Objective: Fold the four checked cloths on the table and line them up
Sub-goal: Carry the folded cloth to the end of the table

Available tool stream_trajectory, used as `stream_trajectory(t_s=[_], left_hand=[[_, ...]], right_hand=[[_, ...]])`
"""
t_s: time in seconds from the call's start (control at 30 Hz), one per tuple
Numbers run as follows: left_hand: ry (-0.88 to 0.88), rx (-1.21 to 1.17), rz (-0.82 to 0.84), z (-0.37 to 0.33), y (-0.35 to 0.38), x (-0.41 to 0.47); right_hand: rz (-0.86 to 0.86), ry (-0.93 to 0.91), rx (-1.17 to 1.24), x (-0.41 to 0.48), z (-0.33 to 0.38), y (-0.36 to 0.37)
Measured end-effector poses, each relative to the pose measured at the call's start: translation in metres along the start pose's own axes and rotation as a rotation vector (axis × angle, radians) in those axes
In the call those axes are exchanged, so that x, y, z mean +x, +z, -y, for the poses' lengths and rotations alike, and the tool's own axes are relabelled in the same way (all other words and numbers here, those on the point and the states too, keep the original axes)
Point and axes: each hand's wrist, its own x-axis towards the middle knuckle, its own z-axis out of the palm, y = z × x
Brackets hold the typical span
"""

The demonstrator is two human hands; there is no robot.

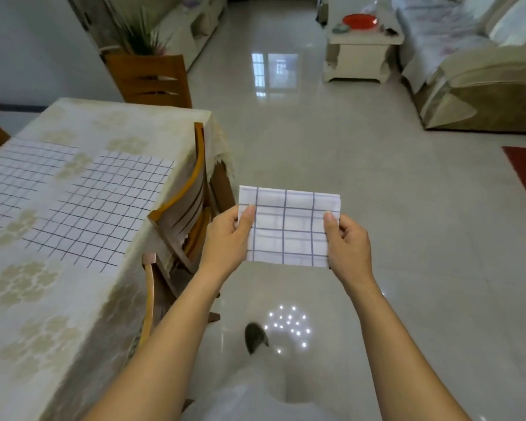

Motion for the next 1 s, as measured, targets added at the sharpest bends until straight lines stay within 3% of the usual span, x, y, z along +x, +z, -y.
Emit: stream_trajectory(t_s=[0.4,0.77,1.0], left_hand=[[0.01,-0.099,-0.062,0.005,0.011,0.217],[-0.09,-0.099,-0.08,0.033,0.029,0.365],[-0.145,-0.103,-0.158,0.002,0.05,0.495]], right_hand=[[0.029,-0.084,-0.227,0.221,0.046,0.038],[0.096,-0.05,-0.181,0.38,0.017,0.09],[0.195,-0.066,-0.08,0.534,0.02,0.116]])
